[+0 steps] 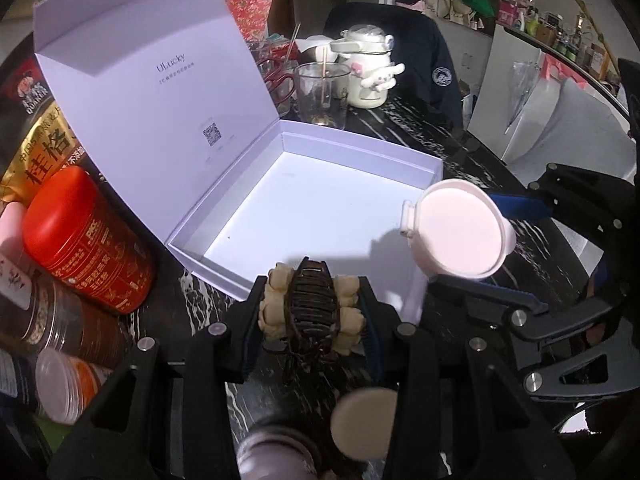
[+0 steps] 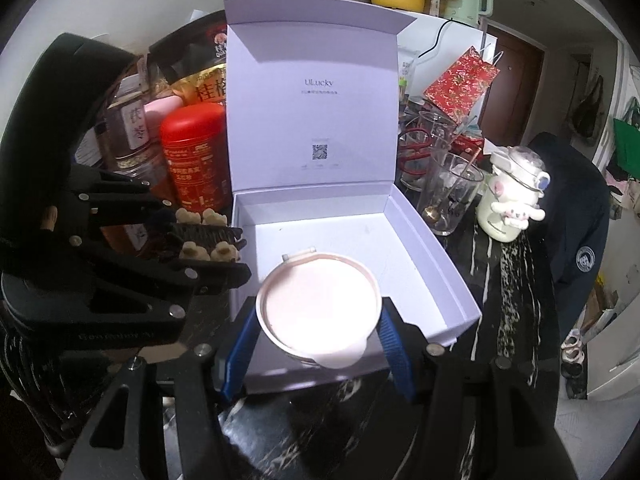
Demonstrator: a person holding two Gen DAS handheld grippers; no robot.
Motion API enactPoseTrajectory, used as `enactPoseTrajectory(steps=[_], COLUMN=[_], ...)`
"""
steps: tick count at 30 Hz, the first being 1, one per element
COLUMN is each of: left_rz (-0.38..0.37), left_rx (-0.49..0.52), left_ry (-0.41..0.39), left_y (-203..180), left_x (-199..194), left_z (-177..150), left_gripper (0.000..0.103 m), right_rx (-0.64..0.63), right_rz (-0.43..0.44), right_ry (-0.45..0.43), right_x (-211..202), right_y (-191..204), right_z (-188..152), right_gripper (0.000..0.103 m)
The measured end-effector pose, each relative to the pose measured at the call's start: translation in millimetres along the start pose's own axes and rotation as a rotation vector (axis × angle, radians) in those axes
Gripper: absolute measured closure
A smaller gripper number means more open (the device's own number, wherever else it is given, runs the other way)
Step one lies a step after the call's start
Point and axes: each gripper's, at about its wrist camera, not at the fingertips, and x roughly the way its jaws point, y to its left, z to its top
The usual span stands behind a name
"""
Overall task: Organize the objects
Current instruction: 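Carry the claw clip and pink compact with both tools into the lavender box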
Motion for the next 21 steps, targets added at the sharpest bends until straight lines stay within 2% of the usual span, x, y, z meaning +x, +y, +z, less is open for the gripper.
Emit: enactPoseTrajectory(steps=[13,21], left_rz=[0.030,0.059], left_rx=[-0.037,-0.046], left_ry=[0.040,0.054], left_y=[21.2,31.6], left_x=[47.2,67.2], left_z=[36.1,55.6], left_gripper=[0.063,0.063], right_rx=[-0.008,0.029], right_rz=[-0.005,0.013], right_ry=[0.010,0.024], right_x=[42.8,64.3], right_y=[-29.5,-45.9], right_z=[27.2,40.7], right_gripper=[0.044,0.044])
